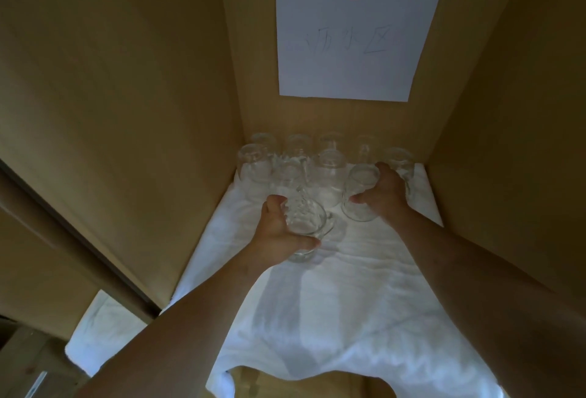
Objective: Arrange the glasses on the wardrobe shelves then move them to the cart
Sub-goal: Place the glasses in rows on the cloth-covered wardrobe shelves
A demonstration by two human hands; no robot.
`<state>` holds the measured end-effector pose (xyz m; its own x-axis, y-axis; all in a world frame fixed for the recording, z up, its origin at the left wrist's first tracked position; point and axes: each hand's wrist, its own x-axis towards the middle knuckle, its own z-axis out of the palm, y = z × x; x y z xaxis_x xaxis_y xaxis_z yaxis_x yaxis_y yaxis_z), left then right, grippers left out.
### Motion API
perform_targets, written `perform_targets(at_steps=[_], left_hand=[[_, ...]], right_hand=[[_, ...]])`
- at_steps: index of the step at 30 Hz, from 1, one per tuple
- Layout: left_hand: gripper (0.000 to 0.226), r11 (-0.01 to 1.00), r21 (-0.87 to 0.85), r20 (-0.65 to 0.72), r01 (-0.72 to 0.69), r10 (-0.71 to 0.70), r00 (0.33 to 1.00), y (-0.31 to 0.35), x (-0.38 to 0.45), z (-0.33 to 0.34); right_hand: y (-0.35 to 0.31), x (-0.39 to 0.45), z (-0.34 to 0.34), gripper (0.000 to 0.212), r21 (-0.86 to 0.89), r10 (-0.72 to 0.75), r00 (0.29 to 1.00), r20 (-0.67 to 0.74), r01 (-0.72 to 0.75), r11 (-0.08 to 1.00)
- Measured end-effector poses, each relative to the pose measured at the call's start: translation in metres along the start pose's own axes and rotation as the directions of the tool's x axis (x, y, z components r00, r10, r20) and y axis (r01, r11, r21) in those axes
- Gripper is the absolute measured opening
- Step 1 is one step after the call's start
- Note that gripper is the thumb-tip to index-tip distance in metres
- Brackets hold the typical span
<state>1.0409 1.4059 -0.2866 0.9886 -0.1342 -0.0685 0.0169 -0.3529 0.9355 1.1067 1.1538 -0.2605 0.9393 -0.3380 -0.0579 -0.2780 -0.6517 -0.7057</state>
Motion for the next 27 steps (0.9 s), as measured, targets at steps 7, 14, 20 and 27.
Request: perform_targets(at_steps=[7, 14, 20, 27], left_hand=[[0.100, 0.999, 0.031, -0.004, 0.013, -0.013, 1.000, 0.017, -0.003, -0.003], [0.100, 0.981, -0.141, 0.221, 0.135, -0.102, 0.970, 0.042, -0.009, -0.005], [0.087, 0.829, -0.473, 0.330, 0.299, -0.148, 0.932, 0.063, -0.009, 0.028], [0.049, 0.515, -0.643, 0.464, 0.567, -0.327, 0.823, 0.072, -0.013, 0.064]], right_hand=[[0.008, -0.040, 0.003, 0.091, -0.058, -0.046, 0.964, -0.262, 0.032, 0.998], [0.029, -0.083, -0.008, 0.063, 0.100, 0.212, 0.974, 0.078, -0.219, 0.971], [0.034, -0.113, -0.018, 0.060, 0.579, 0.236, 0.873, 0.427, -0.464, 0.670], [0.033, -0.138, -0.042, 0.040, 0.675, 0.030, 0.996, -0.083, 0.034, 0.737]])
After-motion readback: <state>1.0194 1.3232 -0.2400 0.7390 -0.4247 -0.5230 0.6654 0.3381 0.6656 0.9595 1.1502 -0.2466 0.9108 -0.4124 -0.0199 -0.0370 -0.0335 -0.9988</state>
